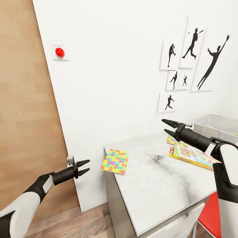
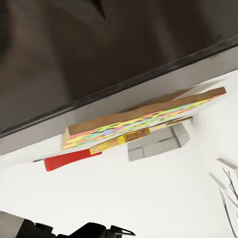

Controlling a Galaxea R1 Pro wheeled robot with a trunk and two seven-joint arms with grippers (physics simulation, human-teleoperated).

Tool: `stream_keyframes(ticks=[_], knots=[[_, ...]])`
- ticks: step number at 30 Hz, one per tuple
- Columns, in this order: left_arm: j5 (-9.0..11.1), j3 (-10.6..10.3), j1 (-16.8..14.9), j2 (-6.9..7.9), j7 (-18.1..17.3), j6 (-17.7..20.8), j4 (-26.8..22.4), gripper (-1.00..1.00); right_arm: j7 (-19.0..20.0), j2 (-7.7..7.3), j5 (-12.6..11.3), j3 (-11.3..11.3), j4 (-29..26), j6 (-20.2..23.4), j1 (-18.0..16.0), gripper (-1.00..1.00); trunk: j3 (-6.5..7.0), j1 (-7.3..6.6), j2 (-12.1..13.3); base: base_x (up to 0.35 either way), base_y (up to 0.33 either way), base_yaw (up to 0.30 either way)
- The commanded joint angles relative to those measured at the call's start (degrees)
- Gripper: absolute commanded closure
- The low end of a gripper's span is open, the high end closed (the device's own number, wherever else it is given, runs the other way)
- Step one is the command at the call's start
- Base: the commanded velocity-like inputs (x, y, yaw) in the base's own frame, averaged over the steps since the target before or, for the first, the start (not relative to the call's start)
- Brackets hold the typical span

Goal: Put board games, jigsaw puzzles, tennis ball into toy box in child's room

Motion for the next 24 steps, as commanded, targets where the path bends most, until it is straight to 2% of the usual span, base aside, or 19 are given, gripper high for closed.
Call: stream_keyframes(ticks=[1,20,24], knots=[[0.17,0.00,-0.03,0.01,-0.10,0.55,0.02,-1.00,-0.28,0.00,-0.25,-0.05,-0.02,0.24,-0.05,-1.00,-0.05,-0.01,-0.03,0.000,0.000,-0.023],[0.18,0.02,-0.03,-0.43,-0.10,0.55,0.02,-1.00,-0.28,0.00,-0.01,-0.06,-0.02,0.26,0.03,-1.00,1.06,-0.01,-0.03,-0.031,0.000,-0.154],[0.17,0.04,-0.04,-0.42,-0.10,0.55,0.02,-1.00,-0.28,0.00,0.06,-0.05,-0.02,0.24,0.03,-1.00,1.13,-0.01,-0.03,-0.051,0.011,-0.045]])
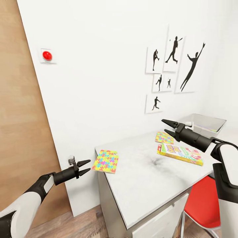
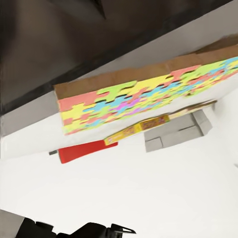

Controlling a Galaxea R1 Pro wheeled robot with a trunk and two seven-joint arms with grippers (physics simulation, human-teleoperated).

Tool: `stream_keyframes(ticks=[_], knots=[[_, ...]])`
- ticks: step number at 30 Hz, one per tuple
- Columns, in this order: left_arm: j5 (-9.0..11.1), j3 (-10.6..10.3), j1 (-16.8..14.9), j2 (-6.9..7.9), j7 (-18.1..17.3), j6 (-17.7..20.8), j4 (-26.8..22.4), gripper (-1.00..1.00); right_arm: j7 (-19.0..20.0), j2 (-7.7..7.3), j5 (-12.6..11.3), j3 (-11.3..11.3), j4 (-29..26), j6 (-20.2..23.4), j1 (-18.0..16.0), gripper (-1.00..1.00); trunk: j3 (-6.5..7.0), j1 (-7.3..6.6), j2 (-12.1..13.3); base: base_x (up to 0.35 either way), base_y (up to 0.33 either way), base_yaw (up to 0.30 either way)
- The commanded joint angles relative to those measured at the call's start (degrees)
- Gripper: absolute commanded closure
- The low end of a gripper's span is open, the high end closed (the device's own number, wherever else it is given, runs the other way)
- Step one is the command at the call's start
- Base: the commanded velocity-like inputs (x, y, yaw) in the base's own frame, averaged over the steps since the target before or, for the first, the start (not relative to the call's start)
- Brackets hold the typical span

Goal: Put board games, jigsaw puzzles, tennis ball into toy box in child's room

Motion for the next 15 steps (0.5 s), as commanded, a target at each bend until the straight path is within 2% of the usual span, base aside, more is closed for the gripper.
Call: stream_keyframes(ticks=[1,15], knots=[[0.18,-0.02,-0.03,0.01,-0.10,0.56,0.02,-1.00,-0.28,0.01,-0.25,-0.05,-0.02,0.25,-0.06,-1.00,-0.05,-0.02,-0.03,-0.153,0.074,-0.012],[0.18,0.73,-0.04,0.09,-0.10,0.56,0.02,-1.00,-0.28,0.01,-0.14,-0.05,-0.02,0.25,-0.12,-1.00,-0.04,-0.02,-0.03,-0.029,0.015,-0.002]])
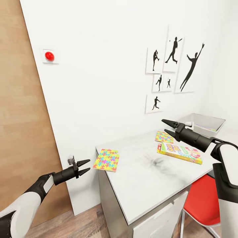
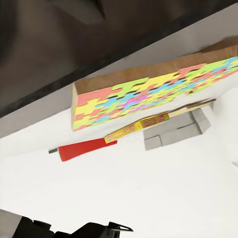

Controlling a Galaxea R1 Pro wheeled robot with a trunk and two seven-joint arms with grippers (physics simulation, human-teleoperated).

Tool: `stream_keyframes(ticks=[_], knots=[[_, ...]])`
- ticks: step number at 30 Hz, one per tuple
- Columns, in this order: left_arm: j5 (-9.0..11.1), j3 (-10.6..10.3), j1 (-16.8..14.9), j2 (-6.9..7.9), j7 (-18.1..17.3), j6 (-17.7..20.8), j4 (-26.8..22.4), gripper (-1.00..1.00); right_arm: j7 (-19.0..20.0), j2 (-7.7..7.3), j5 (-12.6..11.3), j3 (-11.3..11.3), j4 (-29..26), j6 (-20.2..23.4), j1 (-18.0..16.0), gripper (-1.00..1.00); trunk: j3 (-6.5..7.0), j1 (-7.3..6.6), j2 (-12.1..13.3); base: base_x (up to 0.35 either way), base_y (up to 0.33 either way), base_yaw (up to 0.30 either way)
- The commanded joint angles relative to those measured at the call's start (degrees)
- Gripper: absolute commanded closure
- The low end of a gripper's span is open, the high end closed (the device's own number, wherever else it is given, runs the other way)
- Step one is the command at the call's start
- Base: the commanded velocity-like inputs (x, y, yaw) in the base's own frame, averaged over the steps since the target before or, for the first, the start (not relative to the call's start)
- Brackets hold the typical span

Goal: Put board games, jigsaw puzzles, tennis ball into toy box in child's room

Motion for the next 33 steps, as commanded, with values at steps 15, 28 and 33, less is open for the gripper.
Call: stream_keyframes(ticks=[15,28,33], knots=[[0.17,0.02,-0.02,0.01,-0.09,0.53,0.02,-1.00,-0.28,0.00,-0.23,-0.05,-0.02,0.24,0.01,-1.00,-2.22,2.63,-4.84,0.000,0.000,0.000],[0.17,0.03,-0.02,-0.04,-0.03,0.43,0.02,-1.00,-0.28,0.00,-0.29,-0.05,-0.02,0.24,0.02,-1.00,-2.22,2.63,-4.84,0.019,0.000,0.000],[0.17,0.09,-0.02,-0.06,0.86,0.38,0.02,-1.00,-0.28,0.00,-0.29,0.03,-0.02,0.24,0.02,-1.00,-2.22,2.63,-4.84,0.074,0.000,0.000]])
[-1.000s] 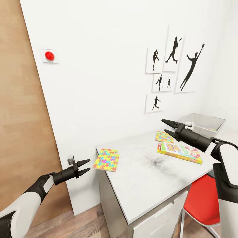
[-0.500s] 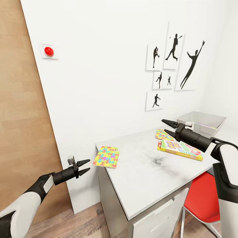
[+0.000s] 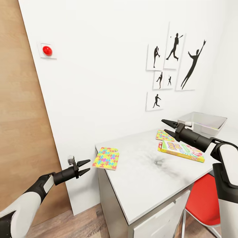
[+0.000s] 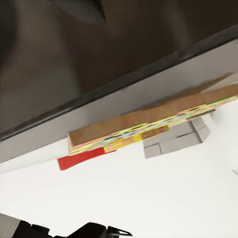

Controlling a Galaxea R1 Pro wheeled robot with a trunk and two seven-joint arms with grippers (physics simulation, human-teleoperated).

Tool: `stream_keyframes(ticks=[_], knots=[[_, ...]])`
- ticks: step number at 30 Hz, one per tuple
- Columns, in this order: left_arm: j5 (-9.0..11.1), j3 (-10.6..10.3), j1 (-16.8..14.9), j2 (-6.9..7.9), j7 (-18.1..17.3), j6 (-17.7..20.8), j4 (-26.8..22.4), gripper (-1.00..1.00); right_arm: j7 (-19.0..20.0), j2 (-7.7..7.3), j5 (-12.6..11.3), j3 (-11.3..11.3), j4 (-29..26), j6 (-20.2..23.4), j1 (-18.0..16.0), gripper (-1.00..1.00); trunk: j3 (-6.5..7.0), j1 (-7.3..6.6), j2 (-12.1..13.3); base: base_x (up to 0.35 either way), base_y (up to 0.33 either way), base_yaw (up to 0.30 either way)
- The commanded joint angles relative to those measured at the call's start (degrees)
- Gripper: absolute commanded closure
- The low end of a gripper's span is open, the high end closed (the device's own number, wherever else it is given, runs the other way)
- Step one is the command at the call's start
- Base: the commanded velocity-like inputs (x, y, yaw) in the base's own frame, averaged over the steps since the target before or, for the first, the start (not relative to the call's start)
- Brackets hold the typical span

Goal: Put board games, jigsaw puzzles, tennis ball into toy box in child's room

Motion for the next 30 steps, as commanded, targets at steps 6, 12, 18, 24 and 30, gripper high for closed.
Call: stream_keyframes(ticks=[6,12,18,24,30], knots=[[0.18,0.01,-0.04,-0.10,0.13,0.53,0.02,-1.00,-0.28,0.00,-0.29,-0.10,-0.02,0.24,-0.05,-1.00,-0.06,0.00,-0.03,0.008,0.000,0.000],[0.18,0.01,-0.04,-0.25,0.17,0.53,0.02,-1.00,-0.28,0.00,-0.24,-0.12,-0.02,0.24,-0.05,-1.00,-0.06,0.00,-0.03,0.001,0.000,-0.001],[0.18,0.01,-0.04,-0.27,0.17,0.53,0.02,-1.00,-0.28,0.00,-0.25,-0.15,-0.02,0.26,-0.05,-1.00,0.18,0.00,-0.03,0.000,0.000,-0.100],[0.18,0.01,-0.04,-0.27,0.17,0.53,0.02,-1.00,-0.28,0.00,-0.22,-0.13,-0.02,0.24,-0.05,-1.00,0.26,0.00,-0.03,0.000,0.000,-0.034],[0.18,0.01,-0.04,-0.27,0.17,0.53,0.02,-1.00,-0.28,0.00,-0.22,-0.13,-0.02,0.26,-0.05,-1.00,0.27,0.00,-0.03,0.000,0.000,-0.003]])
